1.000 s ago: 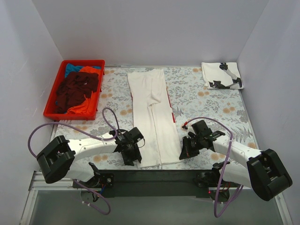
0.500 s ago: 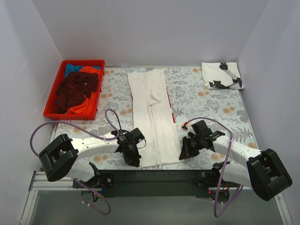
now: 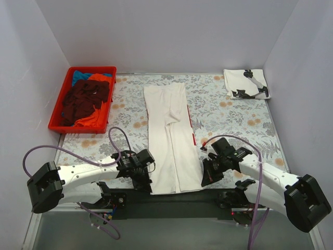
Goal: Fold and stack the t-shirts
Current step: Fold the tshirt
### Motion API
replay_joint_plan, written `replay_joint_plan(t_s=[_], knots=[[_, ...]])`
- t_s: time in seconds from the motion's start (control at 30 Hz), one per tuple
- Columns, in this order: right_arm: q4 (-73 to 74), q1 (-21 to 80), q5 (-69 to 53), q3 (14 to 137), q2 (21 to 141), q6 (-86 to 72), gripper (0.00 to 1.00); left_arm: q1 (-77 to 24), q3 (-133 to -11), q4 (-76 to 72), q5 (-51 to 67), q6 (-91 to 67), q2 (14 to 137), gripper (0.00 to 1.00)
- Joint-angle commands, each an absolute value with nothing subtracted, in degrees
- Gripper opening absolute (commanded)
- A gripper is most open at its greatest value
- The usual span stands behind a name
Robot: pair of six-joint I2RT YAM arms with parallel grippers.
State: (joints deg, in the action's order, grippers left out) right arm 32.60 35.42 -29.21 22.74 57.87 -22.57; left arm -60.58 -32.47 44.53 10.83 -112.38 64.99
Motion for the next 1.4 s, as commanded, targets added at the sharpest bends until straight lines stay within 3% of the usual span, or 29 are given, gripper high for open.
replay_joint_plan(t_s=[0.0, 0.33, 0.67, 1.37], knots=[[35.95, 35.68, -26.83, 27.58, 59.14, -22.33, 0.01, -60.38, -33.66, 43.86, 9.42, -113.99, 64.42, 0.0], [35.16, 31.64, -18.55, 49.9, 76.19, -15.21, 0.01, -42.82, -46.46, 41.31, -5.35, -99.59, 70.73, 0.0], [34.81, 26.81, -15.29, 68.53, 89.91, -11.78, 0.01, -35.6, -61.07, 38.67, -16.32, -86.23, 85.15, 0.0], [30.5, 19.95, -18.98, 81.12, 105.03, -10.46, 0.01, -30.67, -72.42, 29.36, -22.5, -74.71, 99.22, 0.0]])
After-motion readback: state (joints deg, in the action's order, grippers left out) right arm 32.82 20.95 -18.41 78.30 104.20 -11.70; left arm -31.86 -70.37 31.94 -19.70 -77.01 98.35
